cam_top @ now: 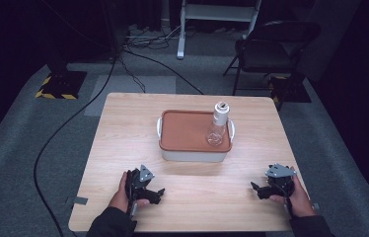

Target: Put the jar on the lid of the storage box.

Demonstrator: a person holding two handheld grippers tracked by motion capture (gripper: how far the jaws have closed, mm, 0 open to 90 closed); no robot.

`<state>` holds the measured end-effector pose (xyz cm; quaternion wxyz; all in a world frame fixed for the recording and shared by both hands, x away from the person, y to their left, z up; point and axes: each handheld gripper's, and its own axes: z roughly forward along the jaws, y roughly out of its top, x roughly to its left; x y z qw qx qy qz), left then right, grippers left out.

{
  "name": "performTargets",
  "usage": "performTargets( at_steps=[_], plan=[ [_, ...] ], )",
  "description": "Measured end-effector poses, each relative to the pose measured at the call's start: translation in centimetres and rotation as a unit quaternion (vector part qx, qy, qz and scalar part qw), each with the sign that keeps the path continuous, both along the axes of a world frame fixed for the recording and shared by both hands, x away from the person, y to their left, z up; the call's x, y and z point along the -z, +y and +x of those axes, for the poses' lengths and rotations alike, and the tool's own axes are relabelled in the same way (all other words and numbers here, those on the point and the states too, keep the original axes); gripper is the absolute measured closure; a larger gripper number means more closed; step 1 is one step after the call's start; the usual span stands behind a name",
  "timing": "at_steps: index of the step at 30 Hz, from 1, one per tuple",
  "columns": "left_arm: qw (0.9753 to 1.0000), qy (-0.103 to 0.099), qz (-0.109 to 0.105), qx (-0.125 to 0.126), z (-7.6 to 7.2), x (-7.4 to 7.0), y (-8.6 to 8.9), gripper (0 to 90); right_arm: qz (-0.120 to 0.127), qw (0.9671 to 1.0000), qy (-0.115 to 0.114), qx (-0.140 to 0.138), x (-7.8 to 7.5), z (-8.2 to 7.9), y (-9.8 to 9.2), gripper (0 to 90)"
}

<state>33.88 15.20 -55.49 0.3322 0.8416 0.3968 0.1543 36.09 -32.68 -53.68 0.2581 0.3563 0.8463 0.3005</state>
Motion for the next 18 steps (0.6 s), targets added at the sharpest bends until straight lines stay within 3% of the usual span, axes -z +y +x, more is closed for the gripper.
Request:
performTargets(
  at_steps=[4, 12, 18],
  plan=[
    [1.0, 0.0, 0.0, 0.0, 0.0, 0.0, 0.0, 0.3, 0.014, 0.9999, 0.008, 0.006, 0.4, -0.1, -0.6, 1.7],
    [1.0, 0.0, 0.0, 0.0, 0.0, 0.0, 0.0, 0.3, 0.018, 0.9996, 0.02, 0.01, 1.0, -0.3, -1.3, 1.8],
    [1.0, 0.0, 0.0, 0.0, 0.0, 0.0, 0.0, 0.3, 0.051, 0.9982, 0.026, 0.017, 1.5, -0.3, -1.9, 0.2]
  ],
)
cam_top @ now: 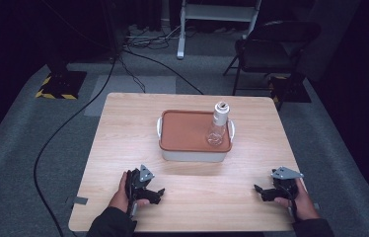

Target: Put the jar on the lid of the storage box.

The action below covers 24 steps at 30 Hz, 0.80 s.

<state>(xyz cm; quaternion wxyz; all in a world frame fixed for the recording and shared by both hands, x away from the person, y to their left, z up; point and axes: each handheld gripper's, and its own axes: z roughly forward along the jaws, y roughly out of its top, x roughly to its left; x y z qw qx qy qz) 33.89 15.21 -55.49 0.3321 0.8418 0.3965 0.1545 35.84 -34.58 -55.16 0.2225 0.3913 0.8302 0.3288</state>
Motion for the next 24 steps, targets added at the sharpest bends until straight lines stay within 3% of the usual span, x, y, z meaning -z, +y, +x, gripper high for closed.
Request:
performTargets(
  at_steps=[3, 24],
  plan=[
    [1.0, 0.0, 0.0, 0.0, -0.01, 0.0, -0.01, 0.3, 0.017, 0.9998, 0.013, 0.002, 0.15, 0.22, -0.32, 0.2],
    [1.0, 0.0, 0.0, 0.0, -0.01, 0.01, -0.01, 0.3, 0.032, 0.9988, 0.037, 0.005, 0.23, 0.63, -0.62, 0.2]
  ],
)
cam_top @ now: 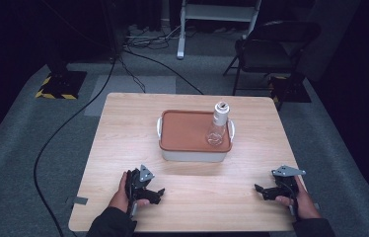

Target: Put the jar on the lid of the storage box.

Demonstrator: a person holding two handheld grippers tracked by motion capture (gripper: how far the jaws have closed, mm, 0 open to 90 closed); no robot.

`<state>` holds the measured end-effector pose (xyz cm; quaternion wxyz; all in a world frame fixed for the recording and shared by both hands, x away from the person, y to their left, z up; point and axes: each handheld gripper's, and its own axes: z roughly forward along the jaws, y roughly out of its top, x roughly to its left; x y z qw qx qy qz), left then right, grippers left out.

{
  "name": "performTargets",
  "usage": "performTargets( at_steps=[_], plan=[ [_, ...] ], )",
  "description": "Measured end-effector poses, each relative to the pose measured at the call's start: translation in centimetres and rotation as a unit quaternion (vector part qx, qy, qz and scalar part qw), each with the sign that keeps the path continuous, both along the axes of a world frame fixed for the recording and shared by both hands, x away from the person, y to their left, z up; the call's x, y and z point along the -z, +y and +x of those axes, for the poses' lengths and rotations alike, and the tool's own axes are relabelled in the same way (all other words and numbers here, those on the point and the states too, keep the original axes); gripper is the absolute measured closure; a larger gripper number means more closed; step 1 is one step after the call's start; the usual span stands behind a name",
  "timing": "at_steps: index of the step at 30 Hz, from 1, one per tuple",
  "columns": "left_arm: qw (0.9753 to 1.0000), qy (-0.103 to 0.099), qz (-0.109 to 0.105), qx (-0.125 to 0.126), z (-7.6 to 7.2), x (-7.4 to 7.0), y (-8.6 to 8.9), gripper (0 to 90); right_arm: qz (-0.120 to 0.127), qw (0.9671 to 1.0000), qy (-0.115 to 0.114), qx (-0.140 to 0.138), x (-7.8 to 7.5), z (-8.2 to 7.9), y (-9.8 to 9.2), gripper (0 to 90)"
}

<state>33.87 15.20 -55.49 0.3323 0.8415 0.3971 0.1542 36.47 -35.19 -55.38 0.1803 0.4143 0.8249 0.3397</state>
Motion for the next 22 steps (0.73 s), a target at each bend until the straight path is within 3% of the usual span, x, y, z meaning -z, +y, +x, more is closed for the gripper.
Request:
performTargets(
  at_steps=[22],
  plan=[
    [1.0, 0.0, 0.0, 0.0, 0.01, 0.0, 0.0, 0.2, 0.001, 1.0, 0.003, 0.001, 0.01, 0.03, -0.01, 0.1]
  ],
)
